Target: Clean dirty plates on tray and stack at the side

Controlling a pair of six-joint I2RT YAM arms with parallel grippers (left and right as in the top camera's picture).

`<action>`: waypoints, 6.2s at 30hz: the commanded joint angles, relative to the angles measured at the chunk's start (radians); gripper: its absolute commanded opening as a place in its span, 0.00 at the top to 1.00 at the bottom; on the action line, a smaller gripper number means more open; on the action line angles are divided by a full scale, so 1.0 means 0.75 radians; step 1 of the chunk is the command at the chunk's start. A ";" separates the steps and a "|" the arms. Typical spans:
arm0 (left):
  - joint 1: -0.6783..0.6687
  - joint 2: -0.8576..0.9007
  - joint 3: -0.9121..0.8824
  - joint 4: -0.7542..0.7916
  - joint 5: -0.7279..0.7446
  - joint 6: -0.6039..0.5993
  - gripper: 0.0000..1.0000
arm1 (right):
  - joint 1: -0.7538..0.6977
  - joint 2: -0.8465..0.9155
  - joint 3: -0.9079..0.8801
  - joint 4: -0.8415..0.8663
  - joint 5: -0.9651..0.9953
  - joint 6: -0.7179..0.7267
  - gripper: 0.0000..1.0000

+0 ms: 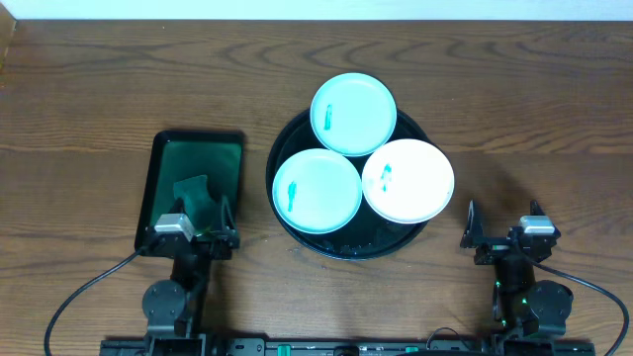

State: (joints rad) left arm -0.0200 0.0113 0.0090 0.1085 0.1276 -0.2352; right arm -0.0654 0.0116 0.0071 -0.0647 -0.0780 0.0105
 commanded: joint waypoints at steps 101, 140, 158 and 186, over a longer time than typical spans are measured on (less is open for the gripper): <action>0.190 1.735 1.367 -0.999 -0.200 -0.072 0.92 | -0.004 -0.008 -0.002 -0.007 0.060 -0.080 0.01; 0.127 1.403 1.258 -0.961 0.017 -0.172 0.93 | 0.005 1.110 1.104 0.075 -1.571 0.069 0.01; -0.229 1.530 1.405 -1.016 0.034 -0.131 0.93 | 0.389 1.832 1.709 -0.822 -0.236 0.301 0.01; -0.537 2.144 1.405 -0.719 -0.077 -0.402 0.93 | 0.721 2.672 1.836 -0.704 -0.310 0.231 0.57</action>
State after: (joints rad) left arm -0.4217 1.6325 1.0416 -0.4362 0.0906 -0.5247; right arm 0.4683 1.9949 1.3663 -0.5854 -0.3035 0.2111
